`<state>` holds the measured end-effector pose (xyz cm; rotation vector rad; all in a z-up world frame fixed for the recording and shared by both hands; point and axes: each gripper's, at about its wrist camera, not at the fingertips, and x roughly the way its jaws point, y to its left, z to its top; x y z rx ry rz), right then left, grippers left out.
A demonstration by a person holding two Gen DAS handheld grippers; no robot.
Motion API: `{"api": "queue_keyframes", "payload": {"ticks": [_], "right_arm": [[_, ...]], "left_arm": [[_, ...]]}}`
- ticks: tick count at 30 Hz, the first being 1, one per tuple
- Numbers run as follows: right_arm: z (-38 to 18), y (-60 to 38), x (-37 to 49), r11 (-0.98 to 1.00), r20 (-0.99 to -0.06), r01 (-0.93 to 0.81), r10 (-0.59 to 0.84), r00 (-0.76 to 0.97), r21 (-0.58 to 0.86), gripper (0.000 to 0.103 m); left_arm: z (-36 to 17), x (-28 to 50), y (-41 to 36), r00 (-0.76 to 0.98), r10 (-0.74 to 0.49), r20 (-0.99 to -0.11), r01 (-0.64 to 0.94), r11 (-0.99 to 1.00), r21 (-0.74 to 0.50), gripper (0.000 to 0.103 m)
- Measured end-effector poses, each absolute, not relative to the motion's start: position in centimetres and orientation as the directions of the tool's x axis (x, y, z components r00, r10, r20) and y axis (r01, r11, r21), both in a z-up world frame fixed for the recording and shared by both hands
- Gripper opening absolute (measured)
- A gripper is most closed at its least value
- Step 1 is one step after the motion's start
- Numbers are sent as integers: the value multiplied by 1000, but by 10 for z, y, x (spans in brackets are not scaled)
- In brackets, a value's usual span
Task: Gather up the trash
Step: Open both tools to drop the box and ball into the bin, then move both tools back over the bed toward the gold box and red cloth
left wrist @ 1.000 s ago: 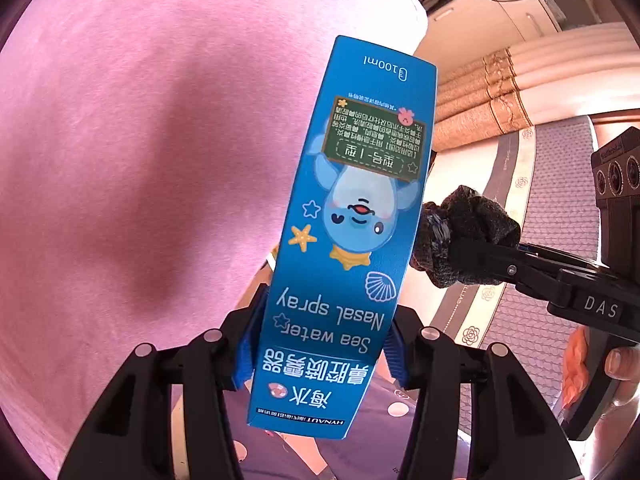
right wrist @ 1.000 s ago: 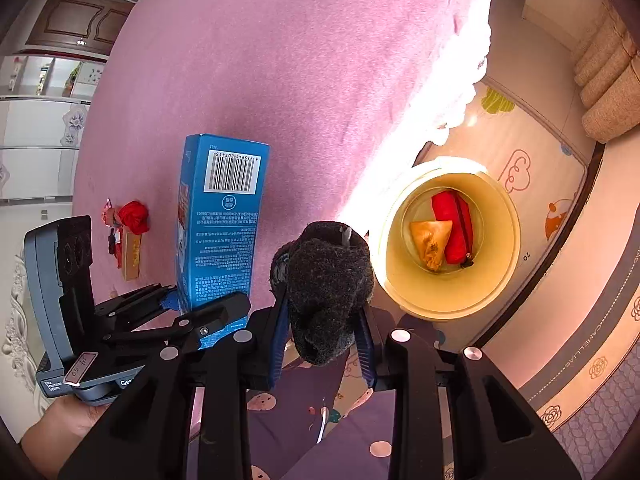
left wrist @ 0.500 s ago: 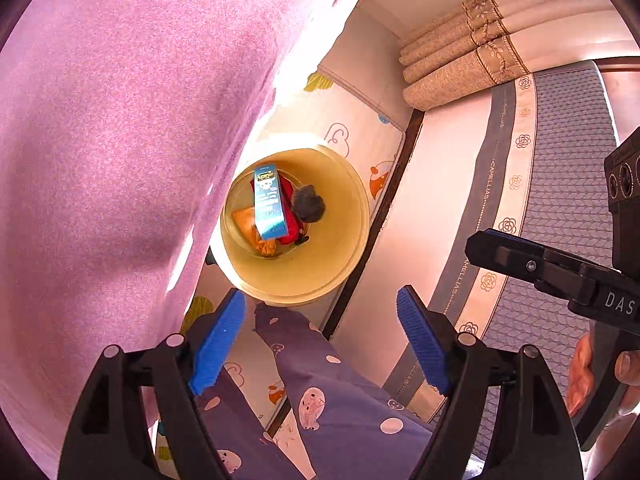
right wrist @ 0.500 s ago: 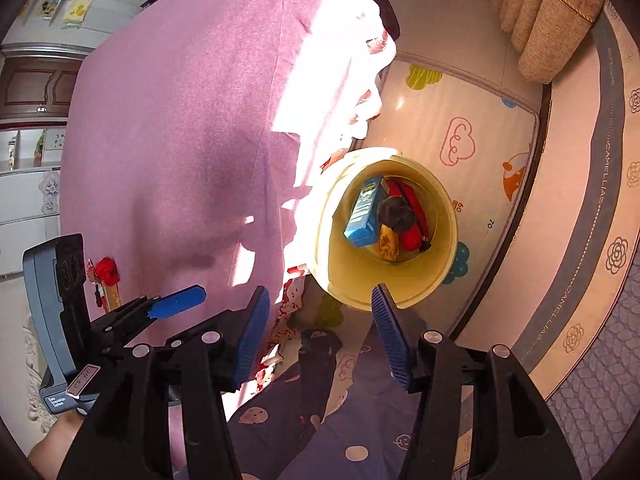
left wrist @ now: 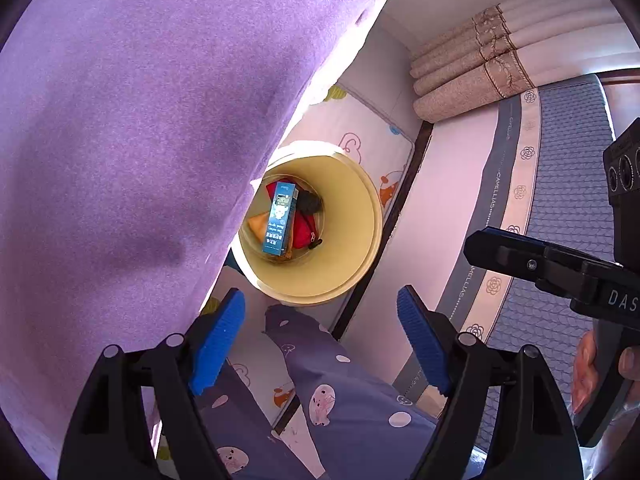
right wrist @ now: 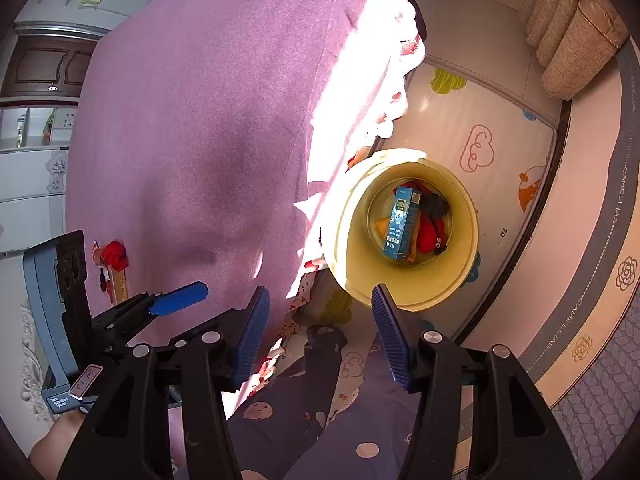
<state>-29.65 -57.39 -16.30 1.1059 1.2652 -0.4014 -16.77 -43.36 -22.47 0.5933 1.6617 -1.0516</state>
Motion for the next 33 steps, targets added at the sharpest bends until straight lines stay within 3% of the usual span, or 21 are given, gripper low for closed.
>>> {"api": "queue_keyframes", "payload": {"ticks": [15,33], "right_arm": [[-146,-466,-156,650,-893,616,373,253,446,53],[-148,-308,-12,760,-888,460,412,205,459,53]], "left_arm": [[-205,-69,-306,-244,-202,-949,701,640,-316,80],[-205,49,-130,-90,-169,-982,630,754,-187,80]]}}
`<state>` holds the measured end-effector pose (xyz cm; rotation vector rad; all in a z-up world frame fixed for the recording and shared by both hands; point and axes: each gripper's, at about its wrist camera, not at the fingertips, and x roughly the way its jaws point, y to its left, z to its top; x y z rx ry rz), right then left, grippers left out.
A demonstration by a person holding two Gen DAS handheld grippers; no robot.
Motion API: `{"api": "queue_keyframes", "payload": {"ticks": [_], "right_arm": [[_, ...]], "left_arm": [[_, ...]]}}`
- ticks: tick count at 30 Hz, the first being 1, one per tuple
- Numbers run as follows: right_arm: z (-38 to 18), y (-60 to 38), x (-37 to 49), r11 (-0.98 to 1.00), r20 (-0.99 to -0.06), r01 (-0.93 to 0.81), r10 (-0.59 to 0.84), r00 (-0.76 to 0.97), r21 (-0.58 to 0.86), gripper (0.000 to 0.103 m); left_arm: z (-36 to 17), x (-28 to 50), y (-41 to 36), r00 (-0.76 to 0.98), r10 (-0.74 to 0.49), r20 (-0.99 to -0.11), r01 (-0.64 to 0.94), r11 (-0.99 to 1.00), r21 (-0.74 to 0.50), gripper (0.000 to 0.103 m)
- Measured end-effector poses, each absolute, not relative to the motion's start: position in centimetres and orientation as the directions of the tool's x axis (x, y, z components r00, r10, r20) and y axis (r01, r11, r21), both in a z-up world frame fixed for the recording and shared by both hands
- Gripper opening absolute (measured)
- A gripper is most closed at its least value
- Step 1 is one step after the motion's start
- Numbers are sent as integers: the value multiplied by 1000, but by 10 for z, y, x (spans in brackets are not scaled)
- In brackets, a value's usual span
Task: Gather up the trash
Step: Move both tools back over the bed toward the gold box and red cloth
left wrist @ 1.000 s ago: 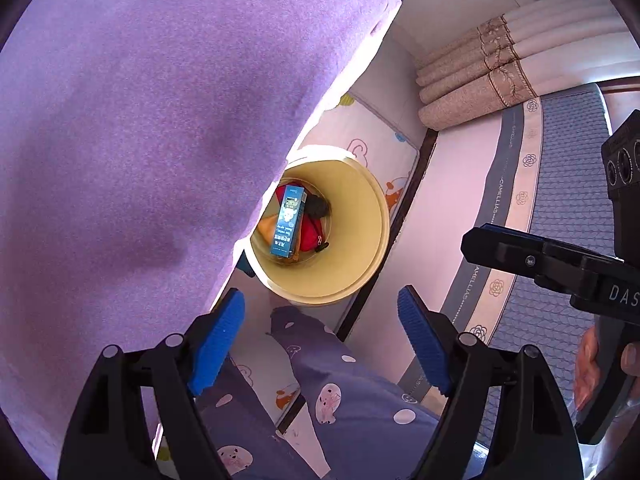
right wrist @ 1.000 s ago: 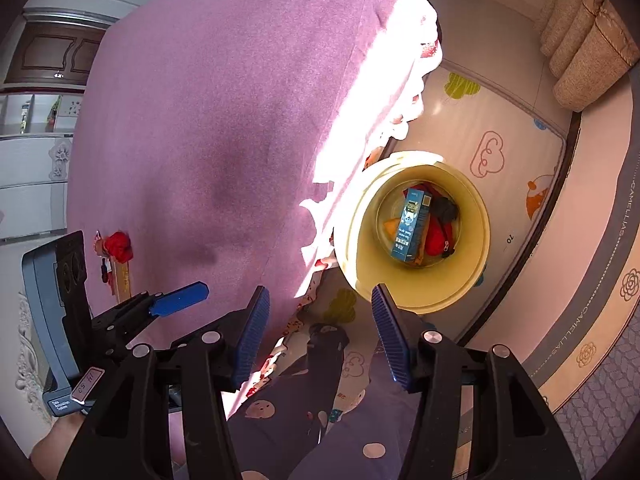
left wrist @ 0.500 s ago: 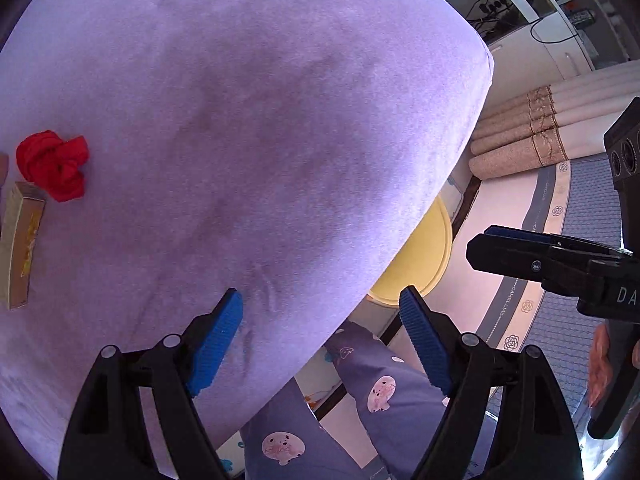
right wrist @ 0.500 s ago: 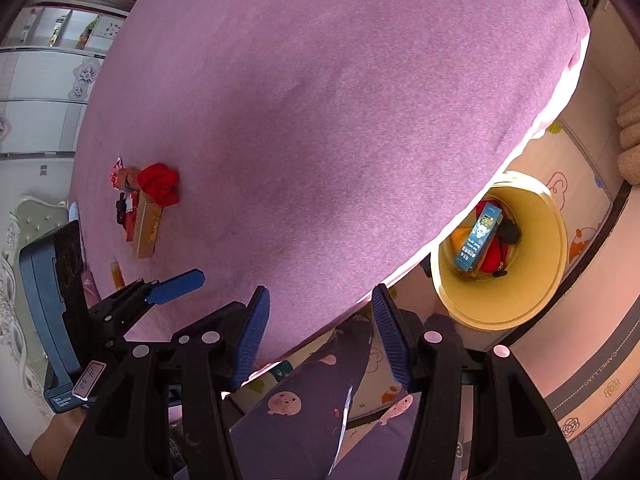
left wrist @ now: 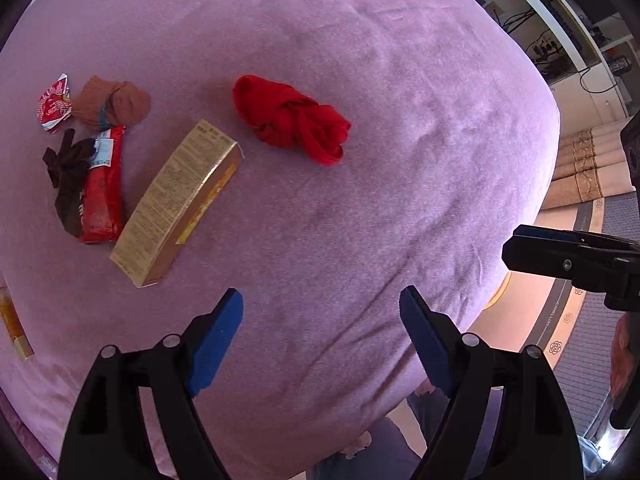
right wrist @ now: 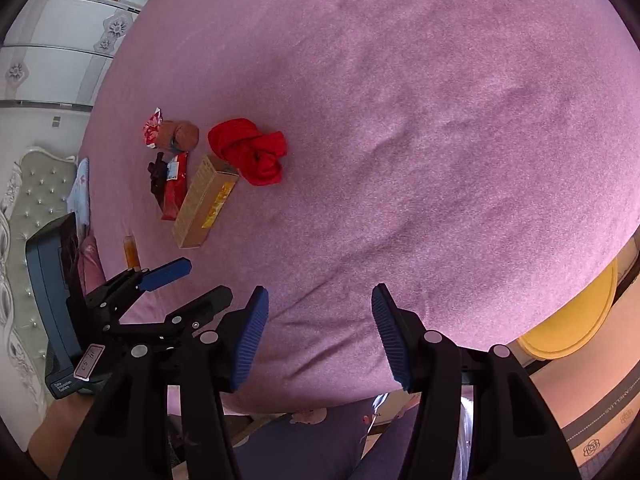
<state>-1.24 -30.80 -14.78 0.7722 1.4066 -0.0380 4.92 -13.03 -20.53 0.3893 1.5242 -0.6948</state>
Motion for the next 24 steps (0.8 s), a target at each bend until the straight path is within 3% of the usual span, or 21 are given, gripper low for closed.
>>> {"api": "queue_keyframes", "payload": {"ticks": [14,24], "right_arm": [[-146,-280,45,818,-901,378,402,164,434,53],[-175,-282,103,838,-908,352,404,112,416,59]], "left_arm": [[-210,89,-120,20,-101,-995,692,720,-59,85],[-241,129,-125,-29,-52,-998,691,721,-57,87]]}}
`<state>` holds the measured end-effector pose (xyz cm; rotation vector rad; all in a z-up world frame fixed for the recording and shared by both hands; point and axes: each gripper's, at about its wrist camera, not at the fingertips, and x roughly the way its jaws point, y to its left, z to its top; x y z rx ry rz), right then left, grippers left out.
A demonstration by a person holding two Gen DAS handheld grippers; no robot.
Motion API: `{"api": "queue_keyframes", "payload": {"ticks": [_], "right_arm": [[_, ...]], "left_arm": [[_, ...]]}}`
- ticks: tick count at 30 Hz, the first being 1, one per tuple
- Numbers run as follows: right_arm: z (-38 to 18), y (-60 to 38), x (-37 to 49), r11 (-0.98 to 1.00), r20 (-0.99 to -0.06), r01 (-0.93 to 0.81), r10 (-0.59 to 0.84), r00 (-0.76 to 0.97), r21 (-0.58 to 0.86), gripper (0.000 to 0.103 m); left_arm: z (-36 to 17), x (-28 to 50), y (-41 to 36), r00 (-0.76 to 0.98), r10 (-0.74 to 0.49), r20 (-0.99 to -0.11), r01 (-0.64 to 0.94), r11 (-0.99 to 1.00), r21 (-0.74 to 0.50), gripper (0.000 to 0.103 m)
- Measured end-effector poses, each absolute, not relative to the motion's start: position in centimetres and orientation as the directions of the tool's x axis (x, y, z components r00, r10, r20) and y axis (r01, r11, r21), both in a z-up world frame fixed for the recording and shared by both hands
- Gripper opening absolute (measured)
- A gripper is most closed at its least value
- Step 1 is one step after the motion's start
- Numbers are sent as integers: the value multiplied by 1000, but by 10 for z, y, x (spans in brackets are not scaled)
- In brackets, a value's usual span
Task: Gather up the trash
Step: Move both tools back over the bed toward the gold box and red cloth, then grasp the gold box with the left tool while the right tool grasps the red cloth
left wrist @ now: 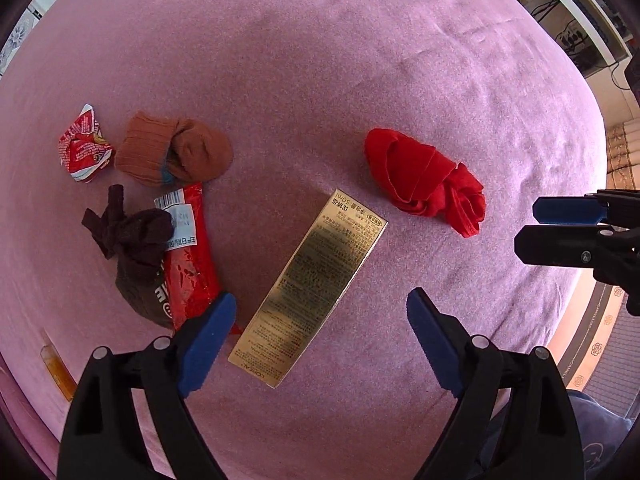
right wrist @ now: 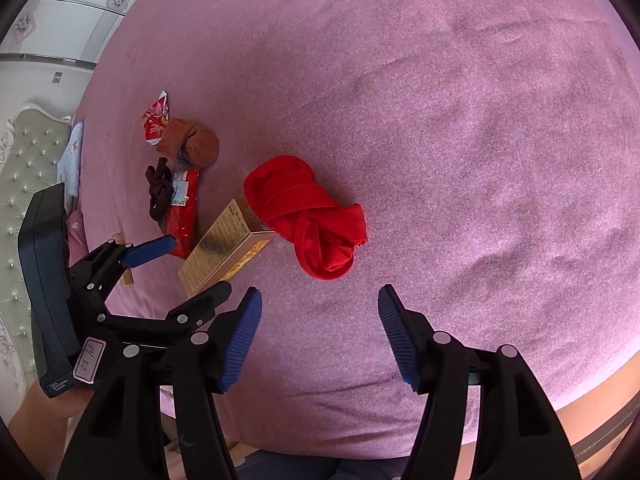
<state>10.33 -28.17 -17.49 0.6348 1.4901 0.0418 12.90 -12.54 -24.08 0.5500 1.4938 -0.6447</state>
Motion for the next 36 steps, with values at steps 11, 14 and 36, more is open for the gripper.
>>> {"api": "queue_keyframes", "payload": {"ticks": [11,14,36], "right_arm": [[-205,-279,146,866,-919,316,392,49,387,60],[-216,-276,155,863,-914,318,404,29,392,62],[-202,-271,119,783,-861,373,498,103,497,29]], "left_arm": [[-288,158,-156,-135,1,-991,736,670,-99,87],[-297,163,-157,-169,-15,-985,716,685,-133,87],[-276,156,-115,-206,-188,-960,493,828,-268,42]]}}
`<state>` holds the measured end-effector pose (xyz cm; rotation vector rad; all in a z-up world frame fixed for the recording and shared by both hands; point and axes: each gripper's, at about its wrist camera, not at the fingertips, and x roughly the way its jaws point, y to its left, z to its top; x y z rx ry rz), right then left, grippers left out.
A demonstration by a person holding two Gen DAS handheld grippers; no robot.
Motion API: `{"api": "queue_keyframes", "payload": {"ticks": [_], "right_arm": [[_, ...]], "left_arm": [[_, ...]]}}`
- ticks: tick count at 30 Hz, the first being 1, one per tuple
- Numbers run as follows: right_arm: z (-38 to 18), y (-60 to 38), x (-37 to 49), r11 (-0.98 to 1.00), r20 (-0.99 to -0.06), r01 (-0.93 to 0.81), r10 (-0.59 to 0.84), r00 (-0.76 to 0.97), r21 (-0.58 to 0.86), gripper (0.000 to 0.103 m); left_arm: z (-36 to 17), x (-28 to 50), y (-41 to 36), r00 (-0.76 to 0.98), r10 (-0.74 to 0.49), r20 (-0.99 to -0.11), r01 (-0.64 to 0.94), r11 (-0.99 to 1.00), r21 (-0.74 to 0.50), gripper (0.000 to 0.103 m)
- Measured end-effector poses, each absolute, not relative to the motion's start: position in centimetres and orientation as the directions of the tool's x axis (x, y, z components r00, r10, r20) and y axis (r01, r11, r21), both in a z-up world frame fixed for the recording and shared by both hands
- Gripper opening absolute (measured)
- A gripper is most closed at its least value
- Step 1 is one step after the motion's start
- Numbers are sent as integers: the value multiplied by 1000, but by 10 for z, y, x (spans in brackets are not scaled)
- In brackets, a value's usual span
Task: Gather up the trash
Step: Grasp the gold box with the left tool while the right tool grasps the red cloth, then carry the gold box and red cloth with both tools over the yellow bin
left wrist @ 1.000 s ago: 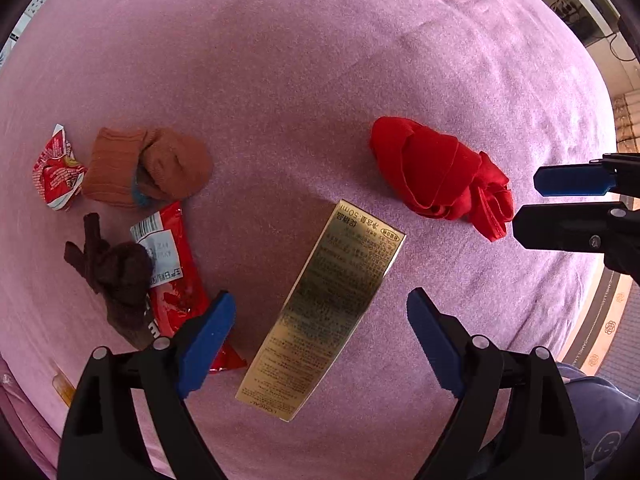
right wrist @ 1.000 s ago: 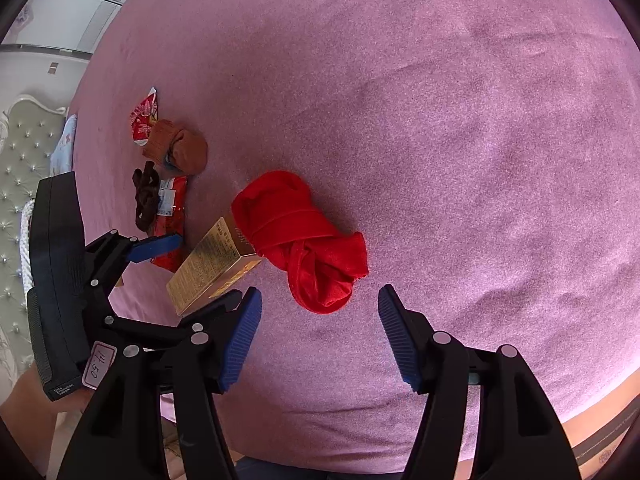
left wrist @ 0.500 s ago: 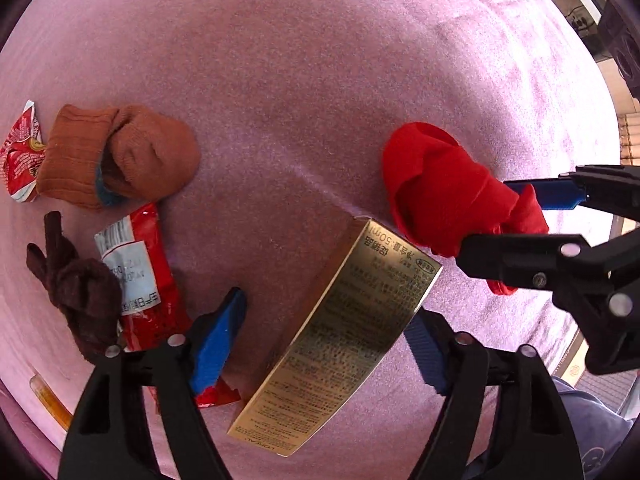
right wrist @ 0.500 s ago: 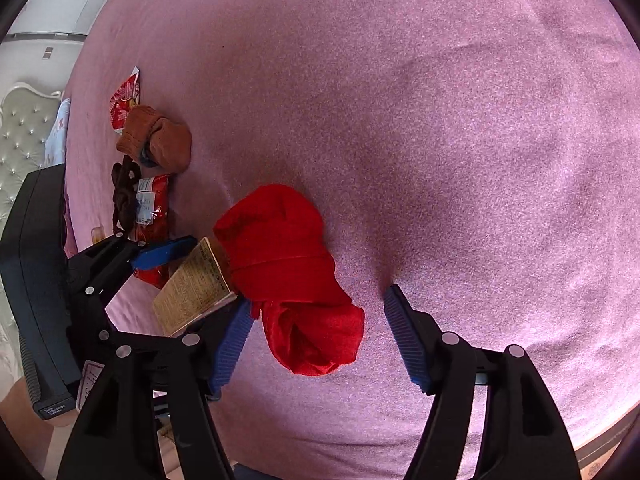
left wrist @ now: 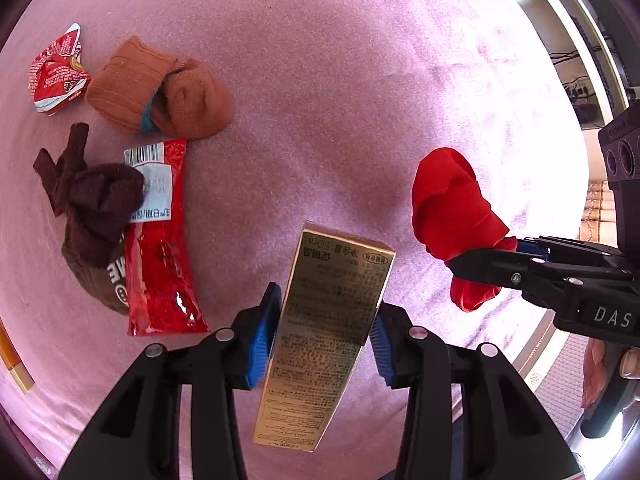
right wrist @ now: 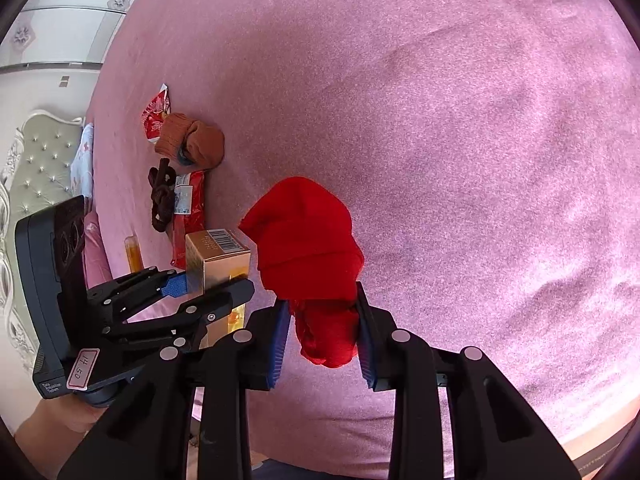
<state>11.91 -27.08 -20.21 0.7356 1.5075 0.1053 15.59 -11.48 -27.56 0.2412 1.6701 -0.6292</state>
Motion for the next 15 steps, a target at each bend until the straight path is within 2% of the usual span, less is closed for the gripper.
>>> {"api": "queue_keyframes", "payload": {"ticks": [9,15], "right_arm": [[-181,-277,63,755,-869,436,464,175,490,29],[-176,-295,22,725,-869,484,447,211,490,29]], "left_arm": [[-252,115,-118,-201,-257,-945,515,793,-325,42],[-234,114,-140,-223,-250,-942,582,741,-335,42]]}}
